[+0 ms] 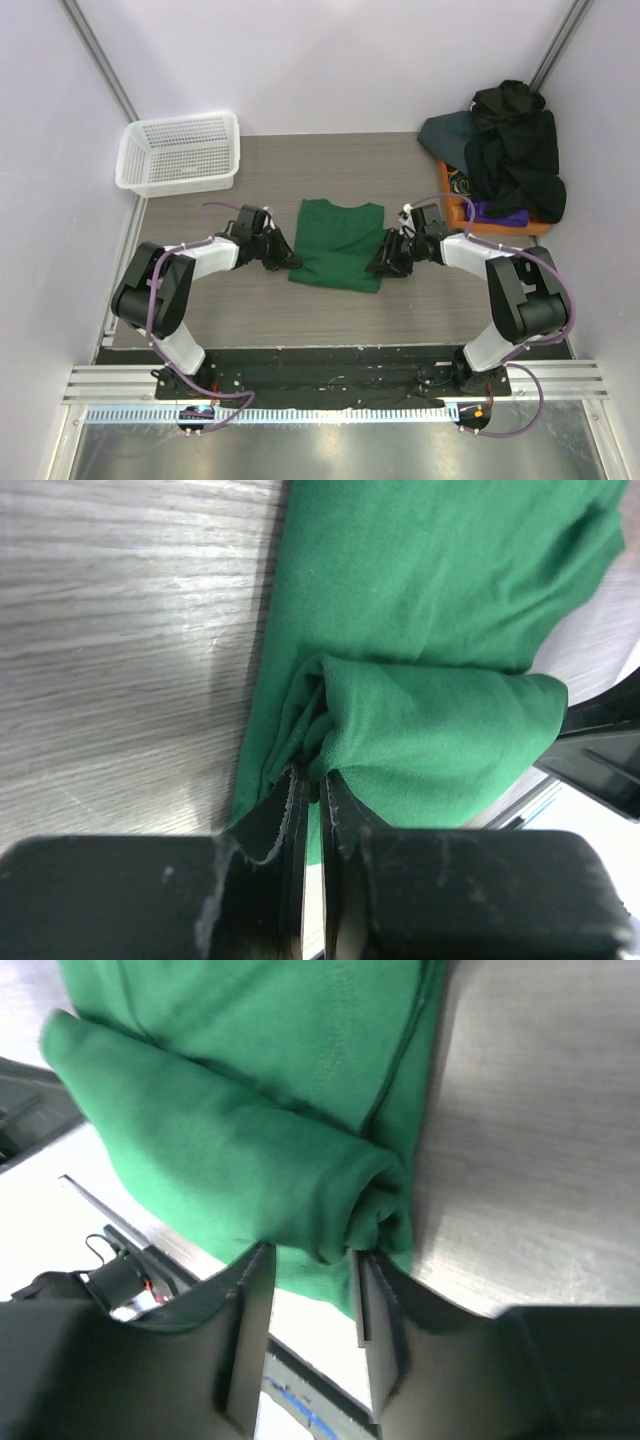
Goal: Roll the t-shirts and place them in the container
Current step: Roll the T-shirt to the center of the board.
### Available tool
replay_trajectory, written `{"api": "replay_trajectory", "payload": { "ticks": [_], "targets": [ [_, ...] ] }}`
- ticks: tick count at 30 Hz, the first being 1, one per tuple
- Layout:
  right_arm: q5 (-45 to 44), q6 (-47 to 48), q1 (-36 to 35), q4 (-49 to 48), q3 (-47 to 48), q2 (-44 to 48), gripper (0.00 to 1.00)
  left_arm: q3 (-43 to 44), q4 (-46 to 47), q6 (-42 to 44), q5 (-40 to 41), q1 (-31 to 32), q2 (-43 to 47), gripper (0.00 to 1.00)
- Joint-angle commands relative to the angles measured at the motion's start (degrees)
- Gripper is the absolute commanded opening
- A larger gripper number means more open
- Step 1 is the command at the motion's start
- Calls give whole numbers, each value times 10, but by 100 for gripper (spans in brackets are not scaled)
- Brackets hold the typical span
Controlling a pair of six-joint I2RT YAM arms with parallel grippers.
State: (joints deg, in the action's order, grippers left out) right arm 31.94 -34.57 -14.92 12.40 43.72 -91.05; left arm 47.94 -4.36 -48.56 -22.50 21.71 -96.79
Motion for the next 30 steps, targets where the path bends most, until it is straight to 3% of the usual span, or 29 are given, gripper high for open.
{"api": "replay_trajectory", "payload": {
  "ticks": [1, 8, 14, 18, 19, 24, 30],
  "targets": [
    [-29, 34, 3, 8, 46, 33, 47, -54, 80, -45, 47, -3, 38, 10],
    [-43, 74, 3, 55, 40, 141, 49, -58, 85, -56, 47, -3, 44, 10],
    [76, 43, -17, -47, -1, 185, 33, -59, 82, -56, 47, -2, 49, 10],
    [97, 7, -72, -150, 0, 128, 5, -59, 79, -56, 50, -3, 55, 11],
    [99, -1, -85, -171, -2, 99, 2, -59, 78, -56, 50, -3, 56, 11],
    [161, -87, -93, -379, -24, -1, 1, -62, 74, -56, 52, -3, 65, 11],
    [135, -77, -93, -389, 21, -121, 1, -64, 66, -51, 54, -2, 76, 15]
  ]
}}
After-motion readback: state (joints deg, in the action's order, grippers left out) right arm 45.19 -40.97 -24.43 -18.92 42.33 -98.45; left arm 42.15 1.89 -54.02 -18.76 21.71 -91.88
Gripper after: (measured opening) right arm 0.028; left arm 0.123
